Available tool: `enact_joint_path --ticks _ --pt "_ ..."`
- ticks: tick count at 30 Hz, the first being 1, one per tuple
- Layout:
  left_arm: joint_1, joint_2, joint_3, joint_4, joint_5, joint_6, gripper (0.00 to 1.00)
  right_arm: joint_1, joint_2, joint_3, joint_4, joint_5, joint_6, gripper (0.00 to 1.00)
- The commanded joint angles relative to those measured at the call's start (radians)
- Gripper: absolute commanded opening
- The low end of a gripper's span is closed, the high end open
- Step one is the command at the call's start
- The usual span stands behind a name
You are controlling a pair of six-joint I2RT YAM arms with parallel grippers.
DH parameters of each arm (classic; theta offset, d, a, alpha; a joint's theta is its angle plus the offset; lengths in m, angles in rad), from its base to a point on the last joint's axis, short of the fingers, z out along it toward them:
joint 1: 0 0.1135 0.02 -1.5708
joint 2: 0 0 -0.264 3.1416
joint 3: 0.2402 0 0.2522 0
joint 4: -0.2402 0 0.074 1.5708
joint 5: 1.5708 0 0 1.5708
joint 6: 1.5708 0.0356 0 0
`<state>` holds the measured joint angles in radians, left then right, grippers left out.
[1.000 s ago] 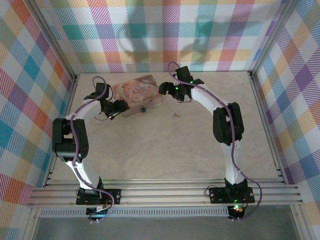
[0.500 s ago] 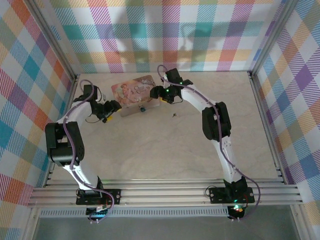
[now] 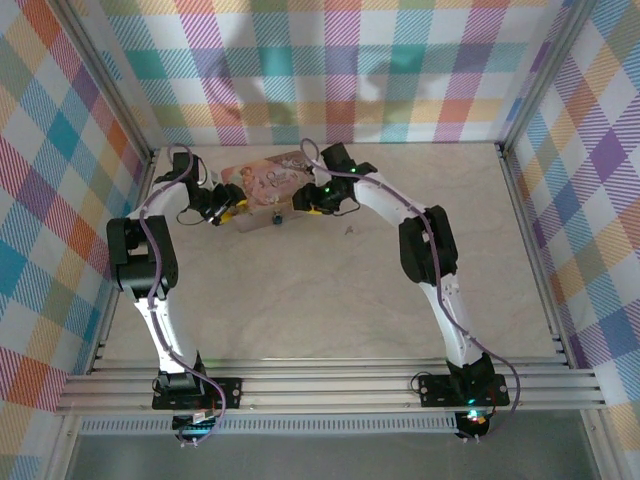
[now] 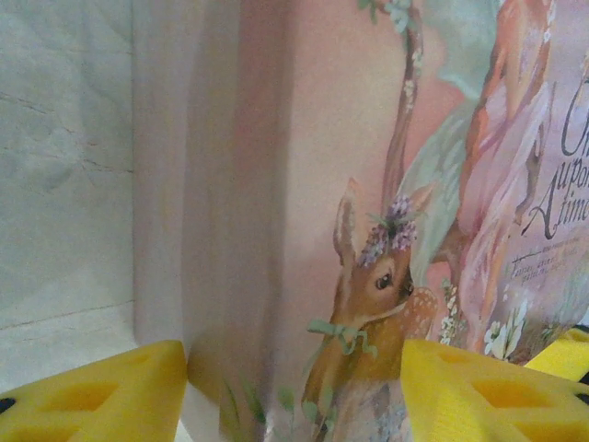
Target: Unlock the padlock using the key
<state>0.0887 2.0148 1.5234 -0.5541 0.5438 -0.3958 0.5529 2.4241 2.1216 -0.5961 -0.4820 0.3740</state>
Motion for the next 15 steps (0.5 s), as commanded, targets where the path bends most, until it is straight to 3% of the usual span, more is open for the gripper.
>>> enact_joint_path --ticks 1,7,11,15 --pt "0.006 -0.043 -0.038 -0.087 0.018 0.048 0.62 0.025 -0.086 -0.067 -0.045 -0.039 -0.067 0.53" --pt "0.006 -0.106 -0.141 -0.105 0.014 0.087 0.61 0.026 -0.211 -0.237 -0.010 -0.040 -0.095 0.54" --pt "0.006 -0.143 -0.170 -0.105 -0.023 0.082 0.61 0.015 -0.277 -0.269 -0.016 0.086 -0.087 0.60" --pt "0.006 -0.163 -0.158 -0.084 -0.047 0.040 0.62 -0.024 -0.246 -0.163 -0.063 0.220 -0.006 0.69"
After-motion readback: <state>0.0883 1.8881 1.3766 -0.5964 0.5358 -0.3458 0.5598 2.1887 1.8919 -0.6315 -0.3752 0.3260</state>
